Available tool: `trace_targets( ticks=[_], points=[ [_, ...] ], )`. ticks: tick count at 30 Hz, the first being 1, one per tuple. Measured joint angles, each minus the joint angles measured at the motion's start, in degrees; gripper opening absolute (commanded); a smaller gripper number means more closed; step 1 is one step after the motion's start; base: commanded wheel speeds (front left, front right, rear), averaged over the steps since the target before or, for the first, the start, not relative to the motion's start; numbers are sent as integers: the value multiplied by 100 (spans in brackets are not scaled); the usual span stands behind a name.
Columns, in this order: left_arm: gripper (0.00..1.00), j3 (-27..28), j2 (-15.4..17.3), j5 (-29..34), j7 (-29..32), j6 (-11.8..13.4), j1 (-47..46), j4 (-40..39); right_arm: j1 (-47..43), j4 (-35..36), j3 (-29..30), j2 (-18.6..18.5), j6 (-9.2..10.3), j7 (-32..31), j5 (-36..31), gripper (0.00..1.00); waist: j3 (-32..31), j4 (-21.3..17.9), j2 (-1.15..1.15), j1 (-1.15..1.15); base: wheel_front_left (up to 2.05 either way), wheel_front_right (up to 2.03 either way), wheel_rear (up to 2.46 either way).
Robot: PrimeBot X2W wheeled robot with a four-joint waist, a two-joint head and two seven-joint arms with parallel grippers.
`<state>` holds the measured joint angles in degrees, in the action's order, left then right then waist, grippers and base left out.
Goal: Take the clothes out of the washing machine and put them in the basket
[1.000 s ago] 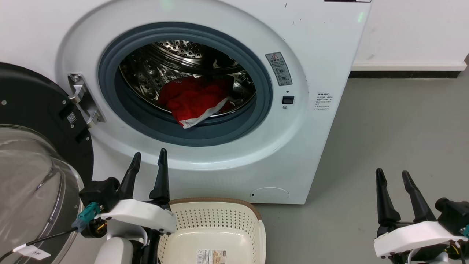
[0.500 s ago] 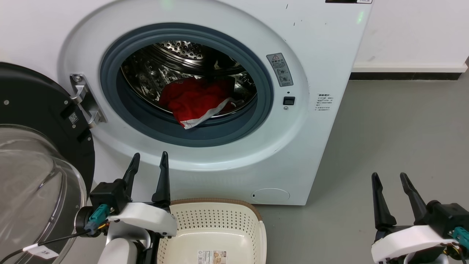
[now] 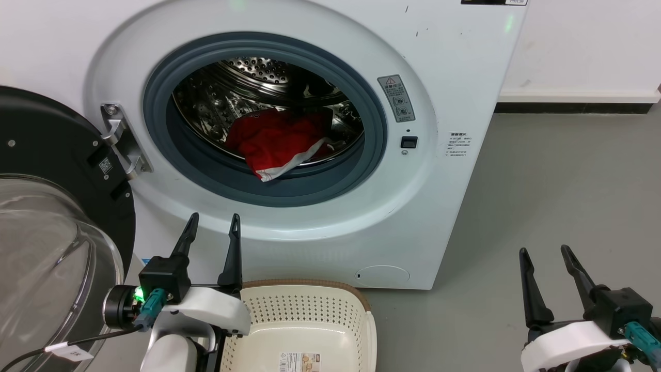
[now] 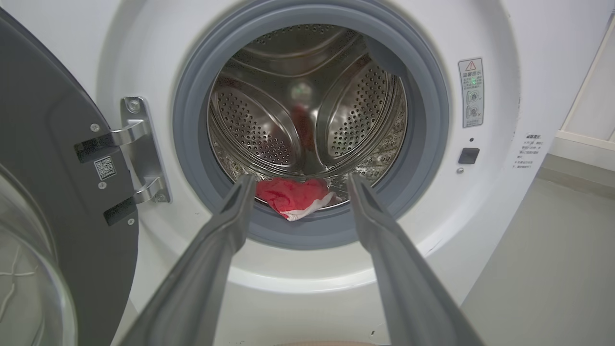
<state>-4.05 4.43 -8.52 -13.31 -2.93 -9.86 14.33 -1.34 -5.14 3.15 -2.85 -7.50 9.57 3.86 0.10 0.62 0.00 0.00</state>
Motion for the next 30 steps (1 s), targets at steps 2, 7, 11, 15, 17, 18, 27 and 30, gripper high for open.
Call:
trace_targets(
  ticks=[2, 7, 11, 15, 17, 18, 27, 30],
  points=[
    [100, -2, 0, 87, -10, 15, -3, 5, -1, 0, -4, 0, 0, 7, -89, 100, 0, 3, 0, 0, 0, 0, 0],
    [100, -1, -1, 258, -69, 27, -16, 43, -4, -2, -5, -1, 0, 47, -290, 100, 1, 13, 0, 0, 0, 0, 0],
    [100, 9, -3, 386, -109, 41, -36, 75, -10, -2, -7, -1, 0, 77, -405, 100, 3, 22, 0, 0, 0, 0, 0],
    [100, 15, -20, 499, -153, 41, -53, 102, -15, -2, -14, -1, 0, 101, -534, 100, 12, 28, 0, 0, 0, 0, 0],
    [100, 20, -26, 549, -167, 41, -63, 118, -18, -2, -13, -1, 0, 108, -602, 100, 17, 33, 0, 0, 0, 0, 0],
    [100, 26, -31, 550, -176, 40, -66, 121, -20, -2, -12, -1, 0, 108, -602, 100, 20, 35, 0, 0, 0, 0, 0],
    [100, 69, -58, 541, -176, 4, -68, 175, -22, -7, -2, -1, 0, 109, -593, 100, 54, 48, 0, 0, 0, 0, 0],
    [100, 75, -64, 542, -176, -9, -69, 178, -22, -9, 1, -1, 0, 124, -591, 100, 67, 46, 0, 0, 0, 0, 0]
  ],
)
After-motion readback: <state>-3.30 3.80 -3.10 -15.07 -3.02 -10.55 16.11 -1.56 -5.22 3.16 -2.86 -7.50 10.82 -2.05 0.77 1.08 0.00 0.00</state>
